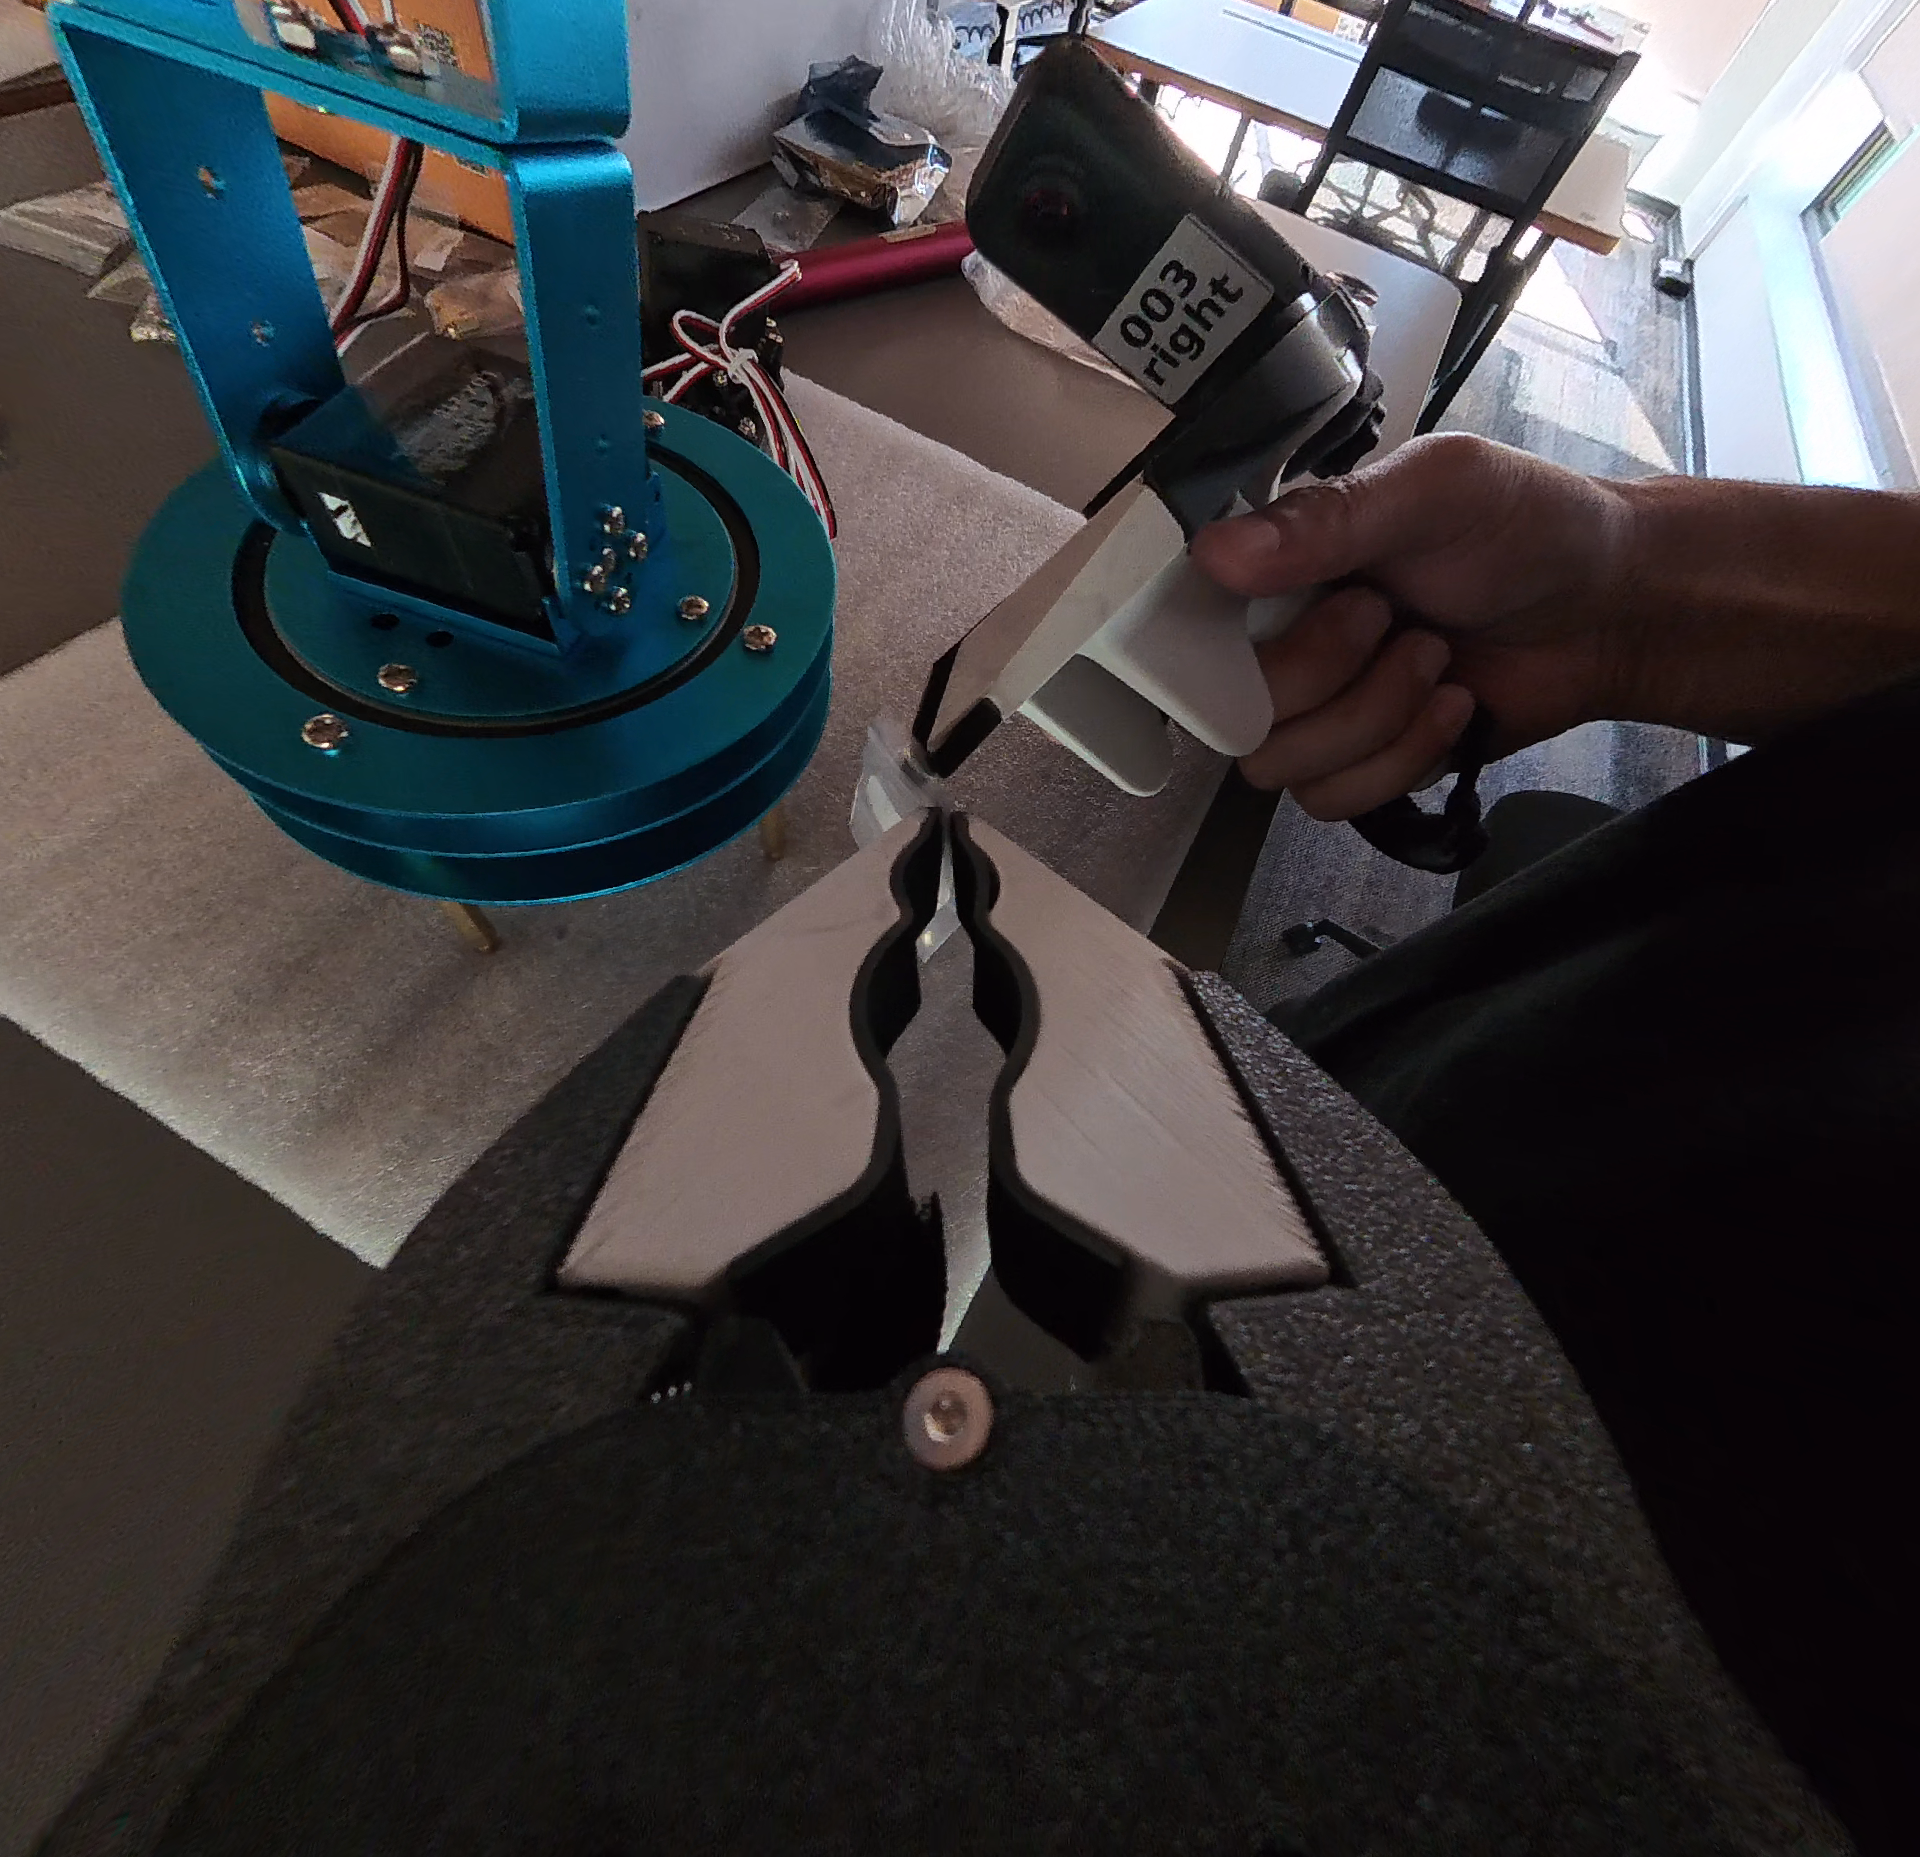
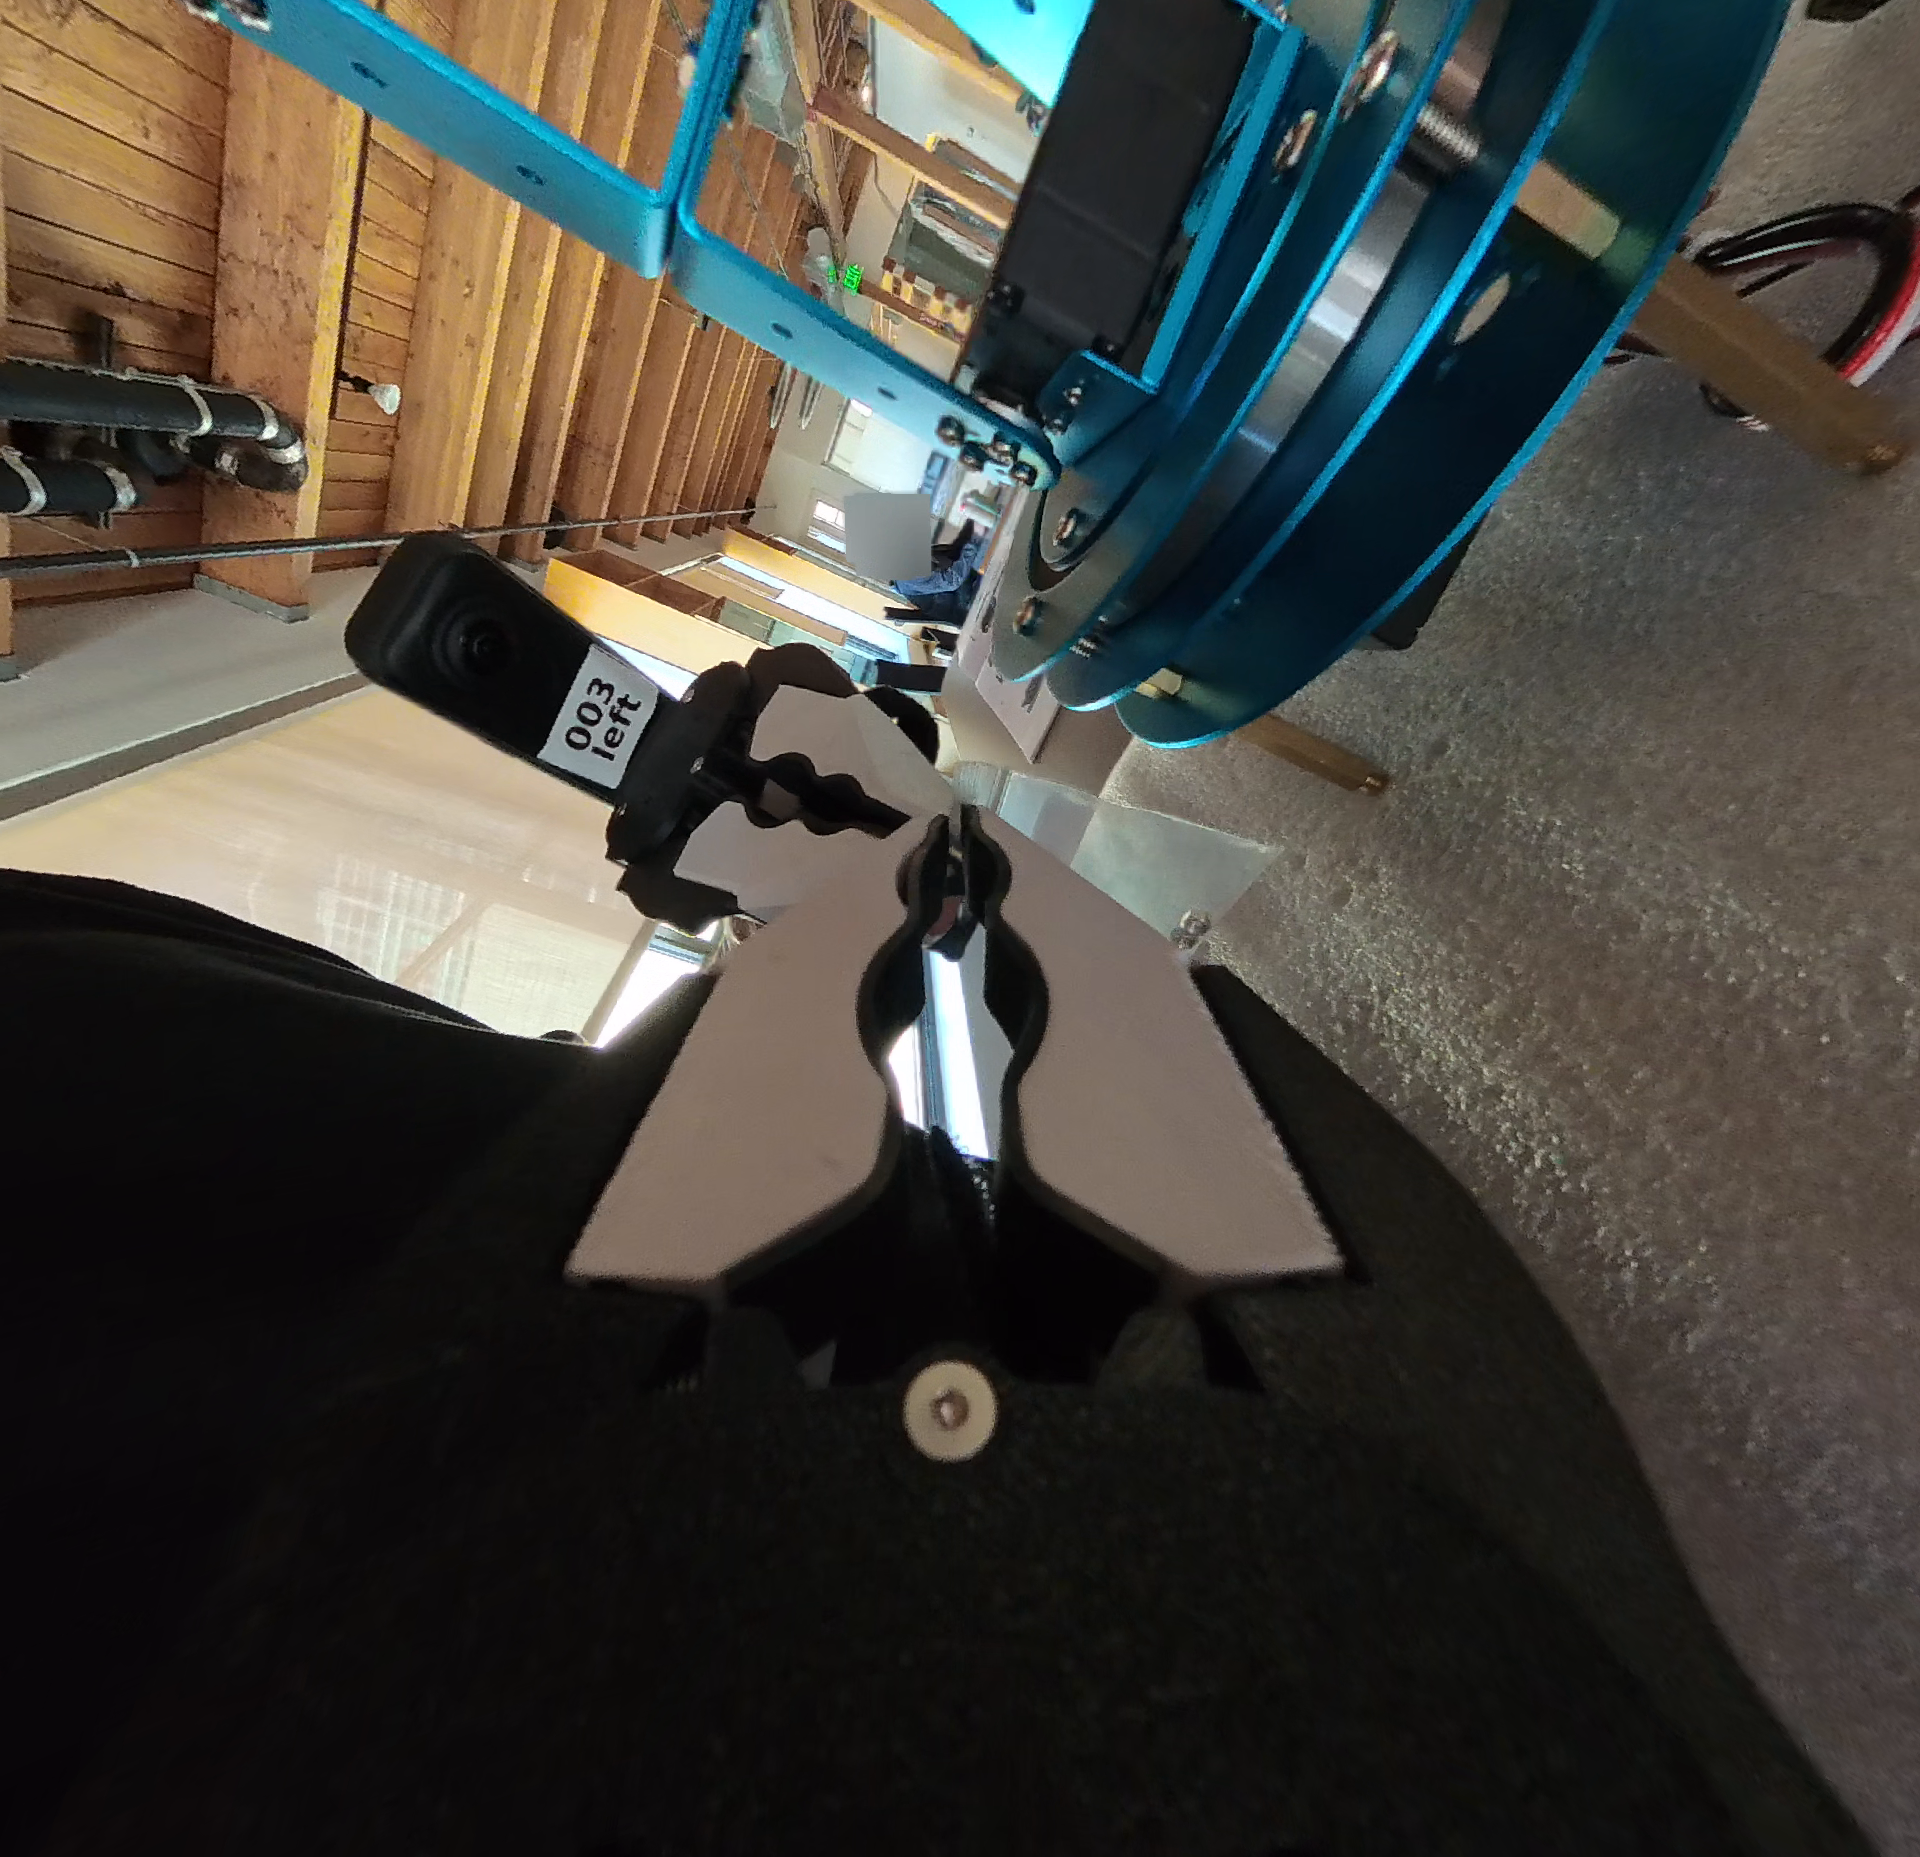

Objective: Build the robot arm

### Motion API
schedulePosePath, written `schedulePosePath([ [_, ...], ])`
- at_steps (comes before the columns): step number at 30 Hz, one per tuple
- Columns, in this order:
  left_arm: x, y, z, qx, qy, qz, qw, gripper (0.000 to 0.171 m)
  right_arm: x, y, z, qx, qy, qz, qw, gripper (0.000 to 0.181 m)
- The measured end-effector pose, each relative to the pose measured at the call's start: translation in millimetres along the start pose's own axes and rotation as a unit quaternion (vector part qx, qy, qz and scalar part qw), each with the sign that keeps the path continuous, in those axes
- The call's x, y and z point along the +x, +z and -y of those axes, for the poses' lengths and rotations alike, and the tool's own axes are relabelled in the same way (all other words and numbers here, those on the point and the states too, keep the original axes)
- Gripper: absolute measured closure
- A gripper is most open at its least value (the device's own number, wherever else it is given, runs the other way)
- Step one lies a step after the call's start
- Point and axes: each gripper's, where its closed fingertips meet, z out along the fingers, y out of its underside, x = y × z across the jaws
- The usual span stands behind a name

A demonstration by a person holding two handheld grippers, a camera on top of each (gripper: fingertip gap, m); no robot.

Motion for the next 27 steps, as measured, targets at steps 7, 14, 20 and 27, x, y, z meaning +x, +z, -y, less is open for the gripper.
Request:
schedulePosePath([
  [7, 1.3, 0.1, -1.2, -0.002, 0.004, 0.003, 1.000, 0.170, 0.5, -0.3, -1.5, -0.003, -0.003, -0.006, 1.000, 0.181],
  [14, 1.6, -1.6, -1.5, 0.001, -0.003, 0.003, 1.000, 0.171, 1.8, -1.1, -3.4, -0.002, -0.003, -0.009, 1.000, 0.181],
  [20, 0.0, -3.7, -0.5, 0.010, -0.019, -0.001, 1.000, 0.171, -0.8, -3.3, -2.5, 0.002, -0.001, -0.002, 1.000, 0.181],
  [27, -1.0, -7.9, -1.1, 0.014, -0.026, -0.001, 1.000, 0.171, -0.1, -6.3, -5.4, -0.006, -0.009, -0.012, 1.000, 0.181],
])
